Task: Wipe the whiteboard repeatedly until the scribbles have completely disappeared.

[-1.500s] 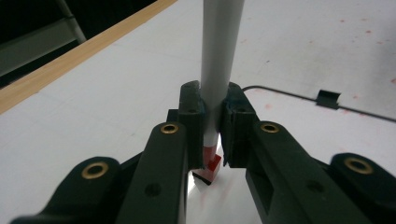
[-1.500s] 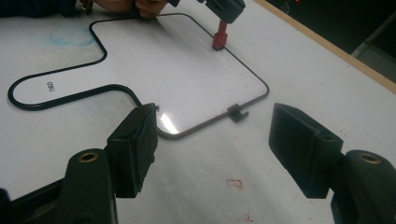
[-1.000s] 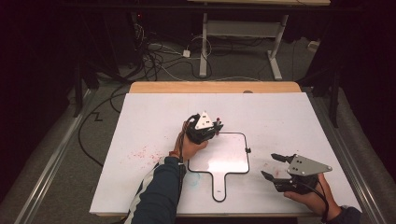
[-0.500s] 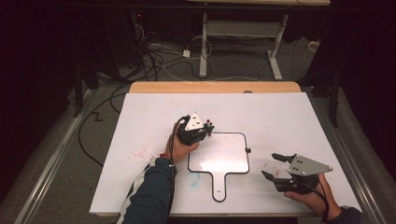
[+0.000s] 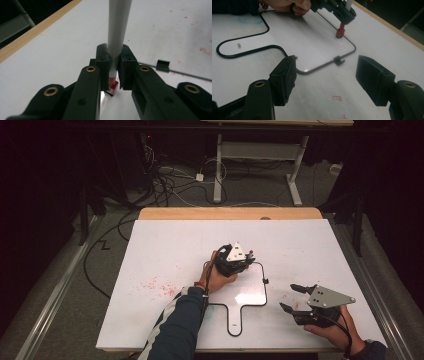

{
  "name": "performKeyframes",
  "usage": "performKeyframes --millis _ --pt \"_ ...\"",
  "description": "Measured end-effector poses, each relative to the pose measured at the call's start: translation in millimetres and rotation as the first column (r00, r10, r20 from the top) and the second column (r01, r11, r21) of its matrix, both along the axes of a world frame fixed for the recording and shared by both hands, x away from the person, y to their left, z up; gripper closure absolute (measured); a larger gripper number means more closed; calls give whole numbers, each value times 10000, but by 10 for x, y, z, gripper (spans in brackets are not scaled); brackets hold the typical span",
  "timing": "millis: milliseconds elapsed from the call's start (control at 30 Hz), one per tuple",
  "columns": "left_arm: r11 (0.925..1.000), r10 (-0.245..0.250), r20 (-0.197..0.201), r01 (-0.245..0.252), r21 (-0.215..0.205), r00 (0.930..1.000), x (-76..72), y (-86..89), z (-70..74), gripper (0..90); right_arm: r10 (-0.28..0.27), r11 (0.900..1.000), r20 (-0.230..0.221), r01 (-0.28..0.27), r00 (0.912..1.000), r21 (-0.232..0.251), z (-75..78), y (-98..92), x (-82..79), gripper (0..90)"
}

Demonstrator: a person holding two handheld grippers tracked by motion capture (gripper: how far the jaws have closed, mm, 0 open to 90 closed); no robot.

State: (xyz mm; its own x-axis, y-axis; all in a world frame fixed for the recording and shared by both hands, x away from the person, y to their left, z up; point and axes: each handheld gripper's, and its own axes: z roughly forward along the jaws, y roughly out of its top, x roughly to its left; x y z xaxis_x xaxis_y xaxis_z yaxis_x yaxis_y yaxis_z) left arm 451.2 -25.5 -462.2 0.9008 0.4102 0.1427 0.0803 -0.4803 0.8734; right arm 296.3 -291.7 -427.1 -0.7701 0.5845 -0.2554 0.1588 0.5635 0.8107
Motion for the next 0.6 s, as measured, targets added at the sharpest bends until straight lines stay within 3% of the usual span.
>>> performKeyframes --millis 233,300,467,600 --pt "9992 -325 126 322 226 9994 -17 -288 26 787 -68 9999 3 68 10000 87 11 -22 -13 338" --pt "9990 -363 71 361 253 9993 -8 -265 30 788 -88 9999 7 88 10000 65 10 -26 -15 338" --pt "9996 141 -19 -141 262 9999 65 -83 29 787 -104 9999 64 104 9999 72 15 -38 -19 338" --pt "9995 165 -49 -164 255 9999 66 -30 24 788 -130 9999 75 129 9999 63 22 -36 -28 338"
